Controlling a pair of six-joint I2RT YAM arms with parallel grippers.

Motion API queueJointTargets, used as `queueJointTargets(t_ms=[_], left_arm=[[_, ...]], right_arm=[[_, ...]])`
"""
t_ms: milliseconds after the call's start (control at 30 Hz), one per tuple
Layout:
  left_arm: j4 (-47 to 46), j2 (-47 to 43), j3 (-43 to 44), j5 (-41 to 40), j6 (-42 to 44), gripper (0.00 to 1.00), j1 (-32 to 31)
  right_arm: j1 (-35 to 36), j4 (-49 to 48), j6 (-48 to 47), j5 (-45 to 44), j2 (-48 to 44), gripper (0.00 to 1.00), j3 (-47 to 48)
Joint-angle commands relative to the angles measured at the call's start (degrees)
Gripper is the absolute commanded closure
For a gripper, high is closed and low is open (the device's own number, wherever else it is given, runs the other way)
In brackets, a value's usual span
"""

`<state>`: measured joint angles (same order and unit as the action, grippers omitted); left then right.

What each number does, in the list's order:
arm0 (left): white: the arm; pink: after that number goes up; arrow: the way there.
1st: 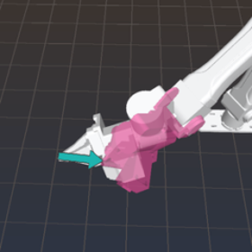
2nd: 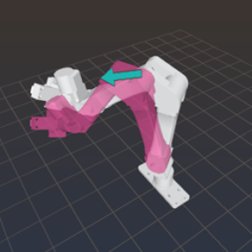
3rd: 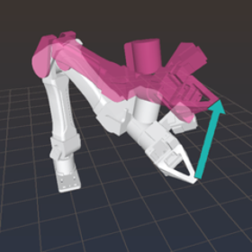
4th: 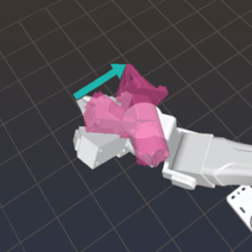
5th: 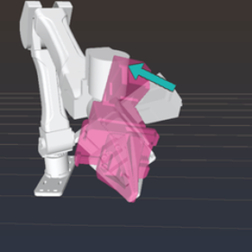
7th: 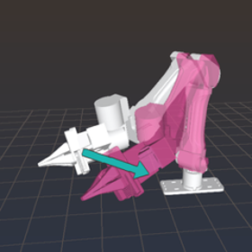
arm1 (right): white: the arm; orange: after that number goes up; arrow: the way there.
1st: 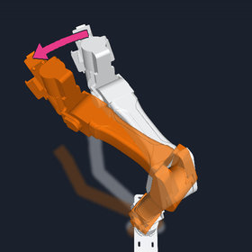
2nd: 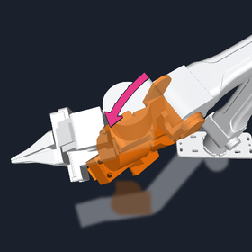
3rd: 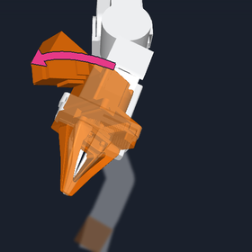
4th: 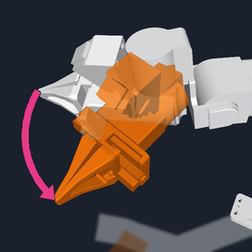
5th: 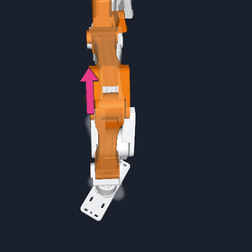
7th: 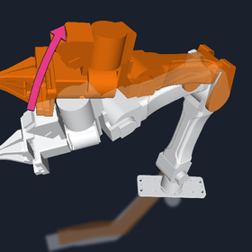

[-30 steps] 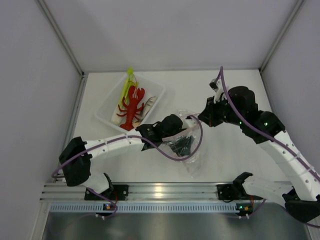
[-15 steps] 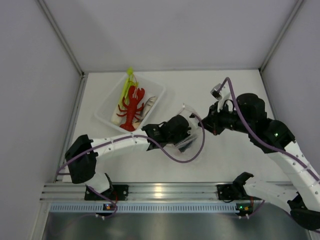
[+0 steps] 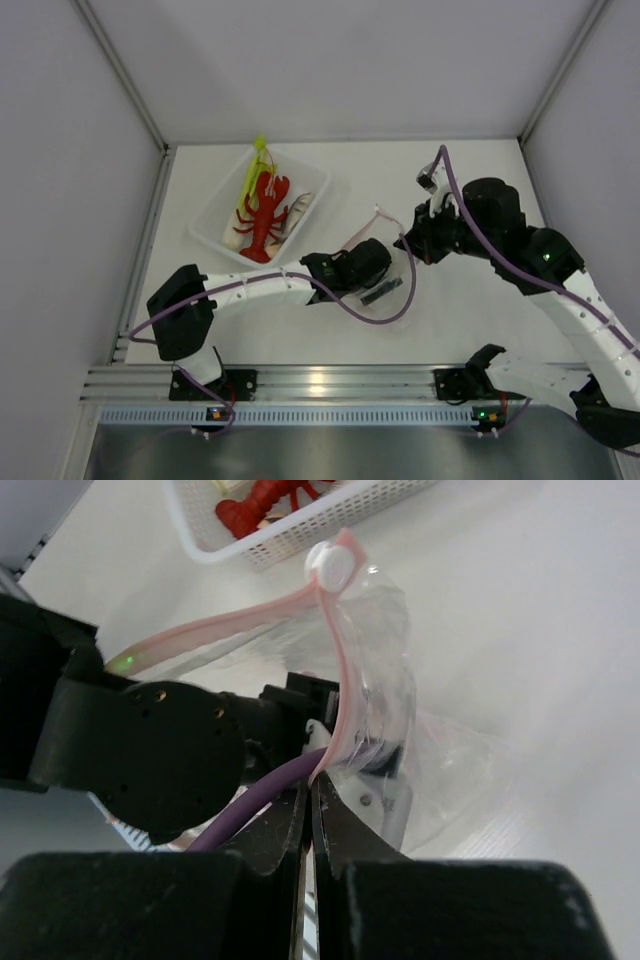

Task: Open the zip-top bag and remove the fake food
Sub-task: Pick up the food from the zipper food storage bag.

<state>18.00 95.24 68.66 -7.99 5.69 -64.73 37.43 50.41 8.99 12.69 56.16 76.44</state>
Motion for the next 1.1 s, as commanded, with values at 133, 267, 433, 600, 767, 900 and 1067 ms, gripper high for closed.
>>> queueJointTargets(t_ms=[133,267,433,600,767,900,1067], left_arm=[[-6.8,-3.7,-2.8,-6.3,8.5,1.00,-5.1],[-8.4,-4.5,-4.3,-12.7,8.1,1.00,-6.5],[-10.3,-6.3,-7.3,-19.2,6.3,1.00,-6.5],[-13.6,-9.3,-10.0,-23.9,4.0,1.00,-6.1],[-12.8,-8.1,-9.3,-30.7,1.1,1.00,-4.8],[-11.6,-8.9,-8.9,-31.1,-4.7,1.00,-2.2],[-11.5,-11.1,-8.7,-27.8,-8.9,1.00,0.5]], right_arm=[[1.4,3.5,0.4,-21.9,6.6,1.00,5.7],[1.4,5.7,0.8,-29.6,9.9,1.00,5.6],[1.4,6.6,2.3,-36.4,10.5,1.00,3.6],[1.5,5.7,3.2,-36.2,9.0,1.00,0.9],[1.4,4.7,3.7,-35.8,4.9,1.00,-0.9],[1.4,3.6,4.4,-36.2,3.2,1.00,-2.2],[1.4,1.5,4.9,-35.2,2.2,1.00,-5.7]])
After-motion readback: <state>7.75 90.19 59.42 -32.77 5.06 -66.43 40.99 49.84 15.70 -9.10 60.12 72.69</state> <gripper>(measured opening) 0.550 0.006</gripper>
